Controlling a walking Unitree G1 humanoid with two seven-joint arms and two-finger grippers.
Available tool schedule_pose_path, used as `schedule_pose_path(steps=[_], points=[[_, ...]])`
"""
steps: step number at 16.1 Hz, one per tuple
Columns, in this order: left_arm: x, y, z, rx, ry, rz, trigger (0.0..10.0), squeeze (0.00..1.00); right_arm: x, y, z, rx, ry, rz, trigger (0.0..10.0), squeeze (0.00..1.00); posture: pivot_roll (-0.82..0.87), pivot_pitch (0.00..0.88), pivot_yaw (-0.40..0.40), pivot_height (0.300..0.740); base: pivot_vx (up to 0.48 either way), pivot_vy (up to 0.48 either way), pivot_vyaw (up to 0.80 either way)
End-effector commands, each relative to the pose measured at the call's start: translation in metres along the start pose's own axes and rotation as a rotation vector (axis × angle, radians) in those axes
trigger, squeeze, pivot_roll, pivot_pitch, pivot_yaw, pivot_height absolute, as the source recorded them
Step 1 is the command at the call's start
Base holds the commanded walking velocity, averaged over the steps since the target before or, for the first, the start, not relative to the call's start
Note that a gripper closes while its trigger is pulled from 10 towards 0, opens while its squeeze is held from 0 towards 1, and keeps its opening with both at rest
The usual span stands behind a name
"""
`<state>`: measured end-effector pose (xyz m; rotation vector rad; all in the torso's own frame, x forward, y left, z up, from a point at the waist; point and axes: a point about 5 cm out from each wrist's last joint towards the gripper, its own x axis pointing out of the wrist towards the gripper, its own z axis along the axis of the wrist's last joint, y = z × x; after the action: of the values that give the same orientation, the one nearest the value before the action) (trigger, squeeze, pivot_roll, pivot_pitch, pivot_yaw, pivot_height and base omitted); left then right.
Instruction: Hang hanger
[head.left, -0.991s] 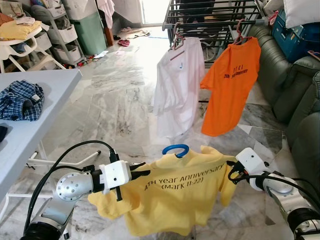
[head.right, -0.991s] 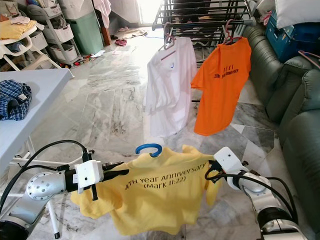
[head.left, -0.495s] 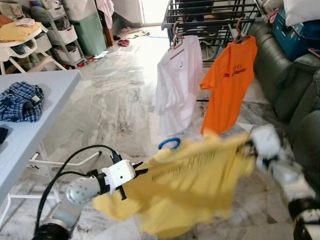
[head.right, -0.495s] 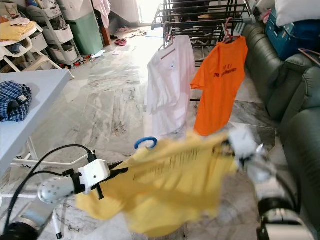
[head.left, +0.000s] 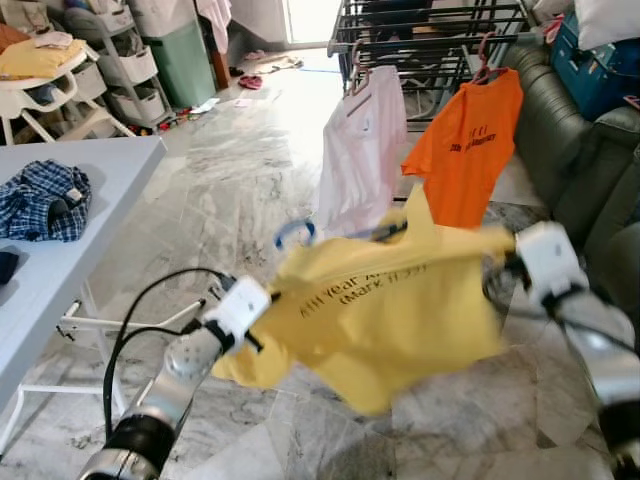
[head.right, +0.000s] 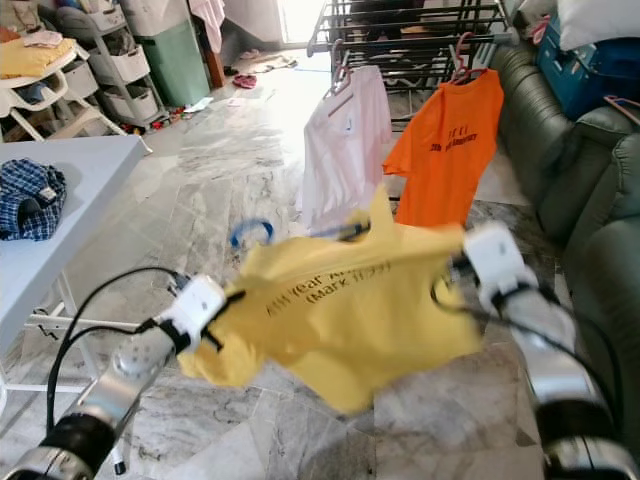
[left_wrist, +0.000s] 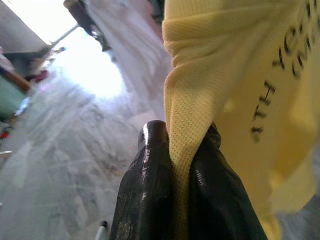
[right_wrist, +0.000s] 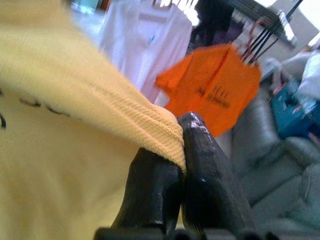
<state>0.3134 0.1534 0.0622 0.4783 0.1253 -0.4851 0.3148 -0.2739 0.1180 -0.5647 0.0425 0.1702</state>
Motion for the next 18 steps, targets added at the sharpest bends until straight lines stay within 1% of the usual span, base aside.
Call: schedule_pose_path(steps=[1, 2, 3, 5, 6, 7, 8, 9, 10, 11, 12, 13, 14, 15, 17, 18], points=[[-0.016, 0.036, -0.021, -0.087, 0.094, 0.214, 10.0, 0.0, -0.009, -0.023, -0.011, 0.007, 0.07, -0.106, 0.0, 0.0, -0.17, 0.0, 0.107, 0.74, 0.0, 0.0, 0.0], [-0.016, 0.041, -0.019, -0.102, 0.084, 0.241, 10.0, 0.0, -0.012, -0.017, -0.022, 0.039, 0.118, -0.103, 0.0, 0.0, -0.17, 0.0, 0.108, 0.74, 0.0, 0.0, 0.0], [-0.016, 0.045, -0.016, -0.119, 0.069, 0.268, 10.0, 0.0, -0.016, -0.005, -0.035, 0.057, 0.18, -0.082, 0.0, 0.0, -0.16, 0.0, 0.107, 0.74, 0.0, 0.0, 0.0], [-0.014, 0.048, -0.012, -0.128, 0.045, 0.284, 10.0, 0.0, -0.018, 0.013, -0.047, 0.101, 0.238, -0.063, 0.0, 0.0, -0.16, 0.0, 0.106, 0.74, 0.0, 0.0, 0.0], [-0.014, 0.049, -0.008, -0.142, 0.013, 0.295, 10.0, 0.0, -0.018, 0.024, -0.051, 0.127, 0.265, -0.051, 0.0, 0.0, -0.16, 0.0, 0.107, 0.74, 0.0, 0.0, 0.0], [-0.012, 0.046, 0.0, -0.163, -0.045, 0.268, 10.0, 0.0, -0.017, 0.034, -0.057, 0.132, 0.306, -0.048, 0.0, 0.0, -0.15, 0.0, 0.105, 0.74, 0.0, 0.0, 0.0], [-0.011, 0.041, 0.003, -0.141, -0.067, 0.214, 10.0, 0.0, -0.016, 0.04, -0.06, 0.149, 0.331, -0.049, 0.0, 0.0, -0.15, 0.0, 0.104, 0.74, 0.0, 0.0, 0.0], [-0.011, 0.037, 0.005, -0.089, -0.073, 0.166, 10.0, 0.0, -0.012, 0.049, -0.058, 0.142, 0.332, -0.01, 0.0, 0.0, -0.15, 0.0, 0.102, 0.74, 0.0, 0.0, 0.0], [-0.011, 0.036, 0.006, -0.044, -0.082, 0.147, 10.0, 0.0, -0.008, 0.056, -0.054, 0.054, 0.321, 0.041, 10.0, 0.0, -0.14, 0.0, 0.102, 0.74, 0.0, 0.0, 0.0], [-0.012, 0.035, 0.008, -0.01, -0.095, 0.128, 10.0, 0.0, -0.004, 0.065, -0.047, -0.047, 0.303, 0.125, 10.0, 0.0, -0.14, 0.0, 0.1, 0.74, 0.0, 0.0, 0.0], [-0.014, 0.034, 0.008, 0.018, -0.105, 0.114, 10.0, 0.0, 0.0, 0.068, -0.042, -0.152, 0.275, 0.175, 10.0, 0.0, -0.14, 0.0, 0.1, 0.74, 0.0, 0.0, 0.0], [-0.014, 0.033, 0.008, 0.025, -0.102, 0.109, 10.0, 0.0, 0.003, 0.067, -0.038, -0.163, 0.272, 0.197, 10.0, 1.0, -0.14, 0.0, 0.099, 0.74, 0.0, 0.0, 0.0], [-0.014, 0.033, 0.007, 0.024, -0.101, 0.108, 10.0, 0.0, 0.005, 0.068, -0.036, -0.179, 0.276, 0.225, 10.0, 1.0, -0.14, 0.0, 0.096, 0.74, 0.0, 0.0, 0.0], [-0.014, 0.032, 0.007, 0.041, -0.099, 0.105, 10.0, 0.0, 0.005, 0.071, -0.036, -0.244, 0.281, 0.294, 10.0, 1.0, -0.15, 0.0, 0.094, 0.74, 0.0, 0.0, 0.0], [-0.014, 0.03, 0.007, 0.056, -0.106, 0.097, 10.0, 0.0, 0.004, 0.075, -0.033, -0.258, 0.282, 0.393, 10.0, 1.0, -0.15, 0.0, 0.092, 0.74, 0.0, 0.0, 0.0], [-0.013, 0.027, 0.008, 0.065, -0.114, 0.085, 10.0, 0.0, 0.004, 0.074, -0.029, -0.276, 0.261, 0.445, 10.0, 1.0, -0.15, 0.0, 0.092, 0.74, 0.0, 0.0, 0.0]])
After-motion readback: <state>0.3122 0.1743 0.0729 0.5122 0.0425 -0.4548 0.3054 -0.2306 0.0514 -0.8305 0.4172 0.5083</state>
